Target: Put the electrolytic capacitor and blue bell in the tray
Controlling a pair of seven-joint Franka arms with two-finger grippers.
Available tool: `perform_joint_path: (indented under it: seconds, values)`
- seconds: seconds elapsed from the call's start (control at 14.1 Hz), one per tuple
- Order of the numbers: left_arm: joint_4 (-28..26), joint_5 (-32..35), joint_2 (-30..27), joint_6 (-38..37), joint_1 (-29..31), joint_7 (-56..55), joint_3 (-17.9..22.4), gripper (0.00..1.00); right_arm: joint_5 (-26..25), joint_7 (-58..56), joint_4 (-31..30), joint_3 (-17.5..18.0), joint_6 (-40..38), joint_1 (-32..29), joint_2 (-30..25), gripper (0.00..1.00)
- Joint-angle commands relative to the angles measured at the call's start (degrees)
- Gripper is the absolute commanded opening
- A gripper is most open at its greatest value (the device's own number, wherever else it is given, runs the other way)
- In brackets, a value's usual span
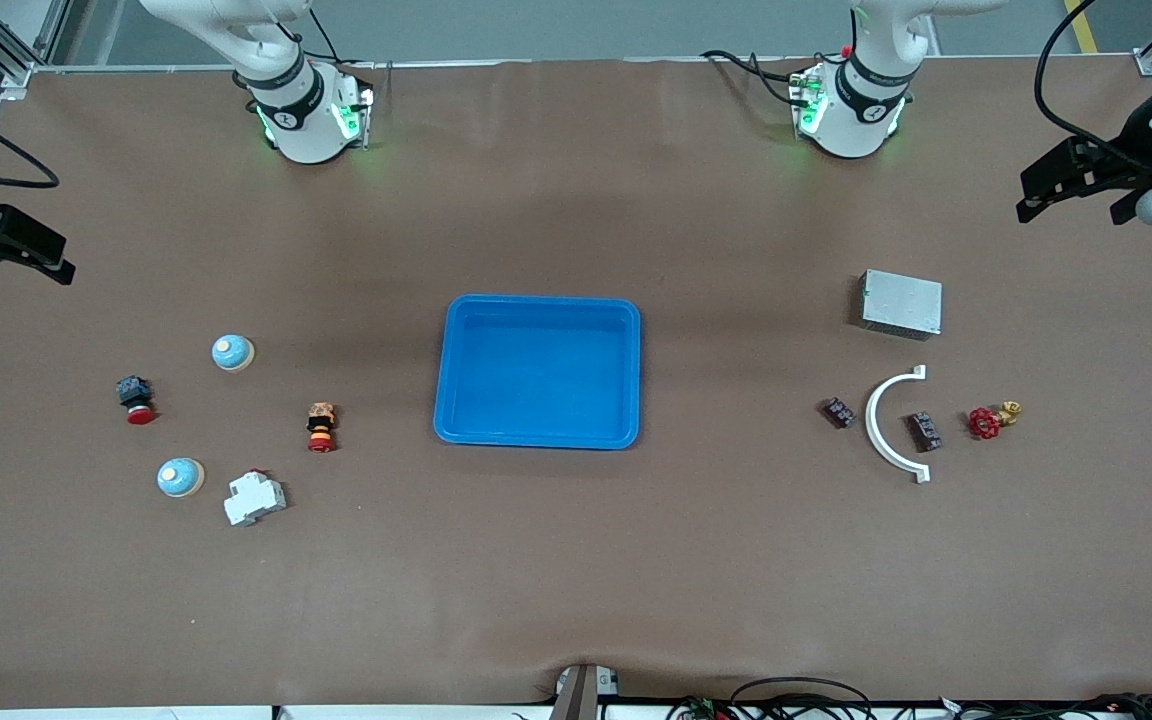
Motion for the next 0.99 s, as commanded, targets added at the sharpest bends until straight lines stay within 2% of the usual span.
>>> perform_joint_path:
  seconds: [0.0,0.21,0.35,0.57,0.64,0.92]
  values:
    - [2.03,-0.31,0.64,-1.56,-0.05,-0.16,0.22,1.0,-0.61,0.35,1.01,0.33,-0.56,-0.1,0.29,1.0]
    - [2.12,0.56,1.16,-1.47,0.13,0.63,0.66,1.0,-0.61,0.35,1.01,0.33,-0.47,-0.01,0.29,1.0]
    - [2.47,1.62,3.7,-1.3,0.13,1.16,1.36,1.0,-0.61,0.35,1.01,0.33,-0.56,-0.01,0.29,1.0]
    - [0.11,1.71,8.54,-0.86,-0.66,0.12,1.19,1.0,-0.61,0.35,1.01,0.33,-0.56,0.07,0.29,1.0]
    - [-2.07,1.71,9.24,1.06,-0.67,-0.24,1.01,1.0,-0.61,0.35,1.01,0.33,-0.56,0.07,0.29,1.0]
    - [-14.98,1.1,9.17,17.64,-0.75,-4.0,0.75,1.0,-0.61,0.44,1.01,0.33,-0.47,0.07,0.29,1.0]
